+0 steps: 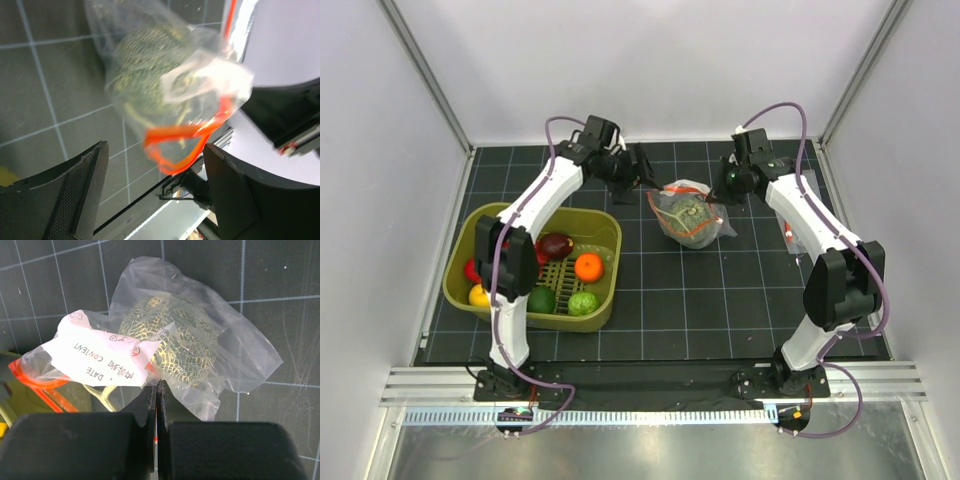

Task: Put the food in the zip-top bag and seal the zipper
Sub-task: Adjust the zipper food storage bag at the center of the board.

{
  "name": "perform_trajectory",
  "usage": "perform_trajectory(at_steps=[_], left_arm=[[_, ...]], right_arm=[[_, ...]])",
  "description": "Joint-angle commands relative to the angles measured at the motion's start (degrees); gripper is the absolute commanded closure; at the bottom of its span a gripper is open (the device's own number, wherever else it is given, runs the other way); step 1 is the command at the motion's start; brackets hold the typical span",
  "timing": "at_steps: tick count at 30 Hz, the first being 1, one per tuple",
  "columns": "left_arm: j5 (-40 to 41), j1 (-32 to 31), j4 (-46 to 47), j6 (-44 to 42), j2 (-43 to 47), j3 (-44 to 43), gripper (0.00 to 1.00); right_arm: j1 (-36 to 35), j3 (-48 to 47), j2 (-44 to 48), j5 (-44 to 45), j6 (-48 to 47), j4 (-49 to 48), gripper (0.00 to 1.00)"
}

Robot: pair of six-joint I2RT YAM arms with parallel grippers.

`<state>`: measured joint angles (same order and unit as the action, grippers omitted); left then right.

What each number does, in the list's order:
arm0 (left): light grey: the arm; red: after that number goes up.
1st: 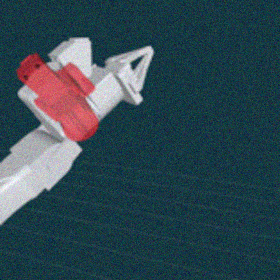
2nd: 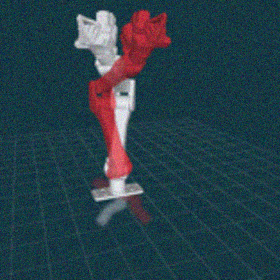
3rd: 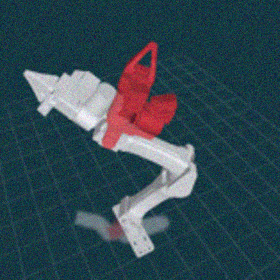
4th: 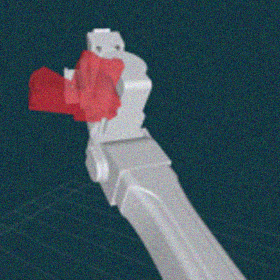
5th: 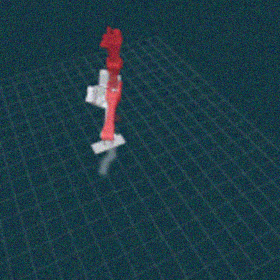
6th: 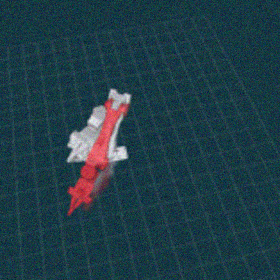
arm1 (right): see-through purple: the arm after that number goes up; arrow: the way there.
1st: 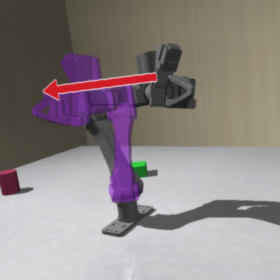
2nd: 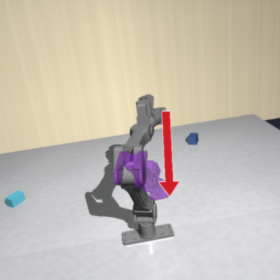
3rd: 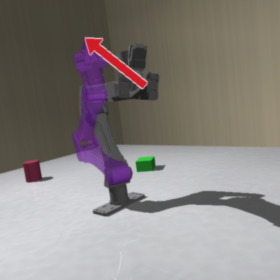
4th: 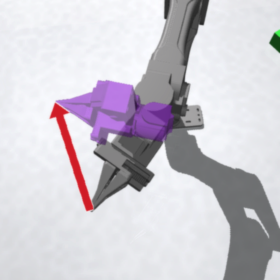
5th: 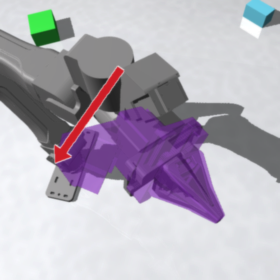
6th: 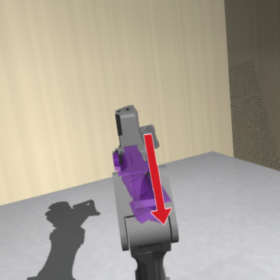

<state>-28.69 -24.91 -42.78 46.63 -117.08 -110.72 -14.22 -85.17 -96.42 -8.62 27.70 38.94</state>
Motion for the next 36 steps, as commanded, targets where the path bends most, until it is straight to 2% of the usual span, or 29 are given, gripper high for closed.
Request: perform_trajectory(at_steps=[1,6,13,14,16,18,19,21,24,25,26,27,31,36], left_arm=[[2.14,-0.06,-0.11,-2.34,7.47,3.47,0.2],[2.85,-1.02,0.33,-0.66,8.36,3.85,0.22],[1.0,-3.3,-2.03,-0.4,-0.06,-6.25,0.31],[0.48,-3.92,-2.82,-0.58,-1.13,-7.57,0.38],[0.39,-4.27,-3.62,-0.66,-3.15,-10.91,0.43],[0.74,-4.71,-4.59,-0.49,-5.44,-12.93,0.53],[0.74,-4.63,-4.76,-0.4,-5.96,-13.29,0.63],[0.91,-4.63,-5.11,-0.31,-6.76,-13.91,0.68],[1.61,-4.8,-5.55,-0.4,-6.06,-12.86,0.61],[2.05,-4.8,-6.08,-1.1,-5.62,-12.42,0.44],[2.58,-4.89,-6.34,-1.54,-5.27,-11.9,0.39],[3.45,-4.89,-6.61,-1.98,-4.4,-11.11,0.37],[4.69,-4.98,-8.71,-3.39,-4.65,-10.66,0.41],[6.89,-4.98,-13.64,-4.79,-5.97,-13.91,0.41]], right_arm=[[1.29,0.35,-0.61,-2.1,2.09,-2.03,0.99],[2.44,0.61,-1.31,-2.27,3.06,-2.11,0.99],[2.53,0.53,-1.4,-2.28,3.32,-2.46,0.99],[2.44,0.53,-1.23,-2.19,3.32,-2.55,0.99],[2.44,0.53,-1.05,-2.1,3.32,-2.46,0.99],[2.44,0.44,-0.79,-2.1,3.15,-2.55,0.99],[2.44,0.44,-0.61,-2.1,3.06,-2.55,0.99],[2.44,0.35,-0.43,-1.66,2.88,-2.38,0.99],[2.44,0.09,-0.26,-1.4,2.62,-2.55,0.99],[2.44,0.0,-0.26,-1.22,2.71,-2.64,0.99],[2.44,0.0,-0.17,-1.22,2.71,-2.73,0.99],[2.44,0.0,-0.08,-0.96,2.71,-2.73,0.99],[2.53,0.35,0.27,-0.78,2.71,-3.08,0.99],[2.53,0.79,0.62,0.18,2.71,-2.9,0.99]])
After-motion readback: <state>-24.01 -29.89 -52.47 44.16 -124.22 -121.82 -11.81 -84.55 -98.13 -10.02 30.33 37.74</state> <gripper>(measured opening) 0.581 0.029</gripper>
